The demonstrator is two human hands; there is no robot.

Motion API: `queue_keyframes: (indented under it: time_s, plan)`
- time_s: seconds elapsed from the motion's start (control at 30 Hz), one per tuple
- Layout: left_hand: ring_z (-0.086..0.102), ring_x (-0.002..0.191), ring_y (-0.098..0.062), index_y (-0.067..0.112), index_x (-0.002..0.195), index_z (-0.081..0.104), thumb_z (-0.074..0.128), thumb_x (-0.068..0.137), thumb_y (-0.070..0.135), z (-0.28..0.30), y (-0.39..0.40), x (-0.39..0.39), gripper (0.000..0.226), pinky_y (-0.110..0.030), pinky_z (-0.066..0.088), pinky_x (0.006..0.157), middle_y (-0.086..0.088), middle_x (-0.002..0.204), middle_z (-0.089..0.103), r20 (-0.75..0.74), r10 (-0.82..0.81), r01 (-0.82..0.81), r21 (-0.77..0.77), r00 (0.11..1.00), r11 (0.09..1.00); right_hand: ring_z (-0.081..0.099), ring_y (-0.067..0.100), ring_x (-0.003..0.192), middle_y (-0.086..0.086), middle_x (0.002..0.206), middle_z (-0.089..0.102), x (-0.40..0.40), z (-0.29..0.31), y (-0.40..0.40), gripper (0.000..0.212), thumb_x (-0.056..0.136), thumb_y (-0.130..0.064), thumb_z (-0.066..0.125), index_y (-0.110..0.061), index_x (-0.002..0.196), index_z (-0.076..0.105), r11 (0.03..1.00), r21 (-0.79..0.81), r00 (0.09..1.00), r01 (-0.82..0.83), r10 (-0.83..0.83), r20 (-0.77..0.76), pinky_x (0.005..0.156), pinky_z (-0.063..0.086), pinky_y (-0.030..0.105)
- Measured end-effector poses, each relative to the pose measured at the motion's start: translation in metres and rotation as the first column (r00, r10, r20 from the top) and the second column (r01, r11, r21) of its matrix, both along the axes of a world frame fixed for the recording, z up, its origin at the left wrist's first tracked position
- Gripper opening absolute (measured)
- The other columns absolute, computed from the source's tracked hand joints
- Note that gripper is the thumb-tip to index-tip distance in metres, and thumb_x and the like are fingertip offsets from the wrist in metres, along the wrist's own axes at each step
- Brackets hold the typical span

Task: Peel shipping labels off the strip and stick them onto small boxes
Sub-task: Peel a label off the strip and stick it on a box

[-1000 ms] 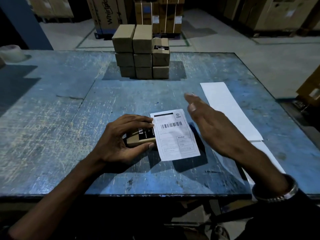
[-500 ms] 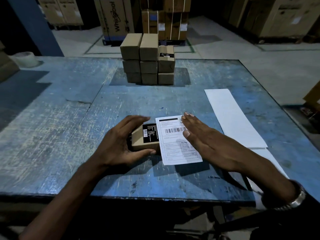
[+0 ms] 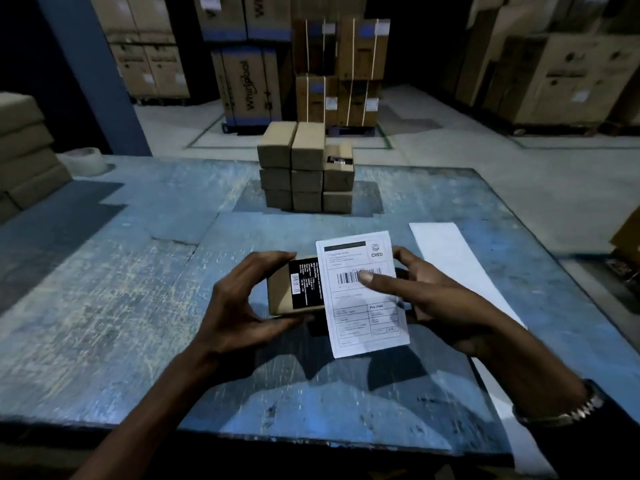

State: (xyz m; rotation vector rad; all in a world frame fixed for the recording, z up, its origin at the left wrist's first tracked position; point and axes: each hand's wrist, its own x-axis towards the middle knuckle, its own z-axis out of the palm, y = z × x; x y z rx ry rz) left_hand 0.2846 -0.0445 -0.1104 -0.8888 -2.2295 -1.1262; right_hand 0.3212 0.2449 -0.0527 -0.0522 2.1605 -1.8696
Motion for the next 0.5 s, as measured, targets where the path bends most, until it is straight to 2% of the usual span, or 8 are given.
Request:
queue_keyframes:
  time_s: [0.1,0.17,0.2,0.27,0.33,0.4,0.47,0.5]
  plan:
    - [0.058,0.136,-0.021,0.009,0.142,0.06,0.094,0.078,0.036,0.029,0.009,-0.024,0.077,-0.045,0.055,0.107,-0.005,0.144,0.059,-0.155,-0.016,0.017,0.005,0.988,1.0,0.073,0.02,0.122,-0.005,0.128,0.078,-0.016,0.023,0.0,0.06,0.087,-0.035,0.083,-0.032,0.142,0.058,0.999,-0.029,0.989,0.034,-0.038,-0.146,0.113,0.051,0.059]
    - [0.045,0.149,-0.023,0.017,0.146,0.055,0.09,0.079,0.035,0.049,0.018,-0.041,0.078,-0.054,0.052,0.111,-0.008,0.158,0.046,-0.165,-0.007,0.009,0.011,0.986,1.0,0.072,0.023,0.124,-0.001,0.128,0.078,-0.03,0.034,0.003,0.053,0.088,-0.029,0.083,-0.025,0.137,0.063,0.994,-0.08,0.961,0.071,-0.09,-0.261,0.113,0.051,0.059]
    - [0.041,0.152,-0.022,0.022,0.15,0.051,0.091,0.079,0.033,0.057,0.022,-0.048,0.082,-0.056,0.052,0.111,-0.005,0.163,0.04,-0.114,-0.015,0.019,0.032,0.993,0.999,0.072,0.024,0.123,0.002,0.127,0.078,-0.037,0.037,0.005,0.052,0.087,-0.026,0.082,-0.021,0.135,0.064,0.987,-0.131,0.946,0.089,-0.124,-0.298,0.112,0.052,0.058]
    - [0.048,0.147,-0.013,0.03,0.159,0.035,0.093,0.079,0.03,0.065,0.031,-0.058,0.098,-0.049,0.054,0.111,0.003,0.164,0.039,0.097,-0.146,0.135,0.11,0.985,0.985,0.074,0.026,0.122,0.005,0.126,0.079,-0.05,0.037,0.01,0.052,0.086,-0.021,0.082,-0.017,0.135,0.064,0.974,-0.197,0.925,0.111,-0.174,-0.339,0.112,0.053,0.054]
    - [0.056,0.135,0.0,0.042,0.161,0.022,0.091,0.072,0.047,0.066,0.043,-0.067,0.112,-0.033,0.054,0.107,0.012,0.16,0.042,0.306,-0.228,0.153,0.25,0.924,0.956,0.075,0.026,0.118,0.006,0.123,0.08,-0.062,0.031,0.014,0.049,0.087,-0.017,0.083,-0.015,0.132,0.064,0.976,-0.174,0.907,0.13,-0.187,-0.377,0.109,0.056,0.053]
    - [0.059,0.129,-0.002,0.047,0.158,0.023,0.086,0.062,0.064,0.062,0.06,-0.079,0.116,-0.028,0.054,0.1,0.011,0.158,0.044,0.429,-0.19,0.031,0.351,0.883,0.936,0.077,0.026,0.111,0.007,0.117,0.081,-0.074,0.02,0.018,0.046,0.087,-0.016,0.085,-0.014,0.127,0.063,0.981,-0.121,0.897,0.154,-0.19,-0.399,0.103,0.06,0.053]
    - [0.062,0.128,-0.012,0.043,0.152,0.037,0.086,0.059,0.069,0.046,0.074,-0.091,0.109,-0.03,0.058,0.096,0.005,0.152,0.053,0.461,-0.133,-0.053,0.37,0.877,0.928,0.078,0.027,0.106,0.008,0.112,0.081,-0.081,0.007,0.019,0.047,0.083,-0.02,0.087,-0.016,0.123,0.064,0.978,-0.115,0.893,0.174,-0.206,-0.4,0.098,0.063,0.052]
    - [0.066,0.123,-0.012,0.04,0.148,0.045,0.088,0.06,0.068,0.039,0.079,-0.092,0.102,-0.027,0.06,0.092,0.003,0.144,0.059,0.461,-0.131,-0.067,0.388,0.877,0.919,0.079,0.027,0.104,0.008,0.111,0.081,-0.082,0.0,0.018,0.047,0.081,-0.022,0.088,-0.017,0.121,0.064,0.974,-0.129,0.889,0.186,-0.223,-0.4,0.094,0.064,0.051]
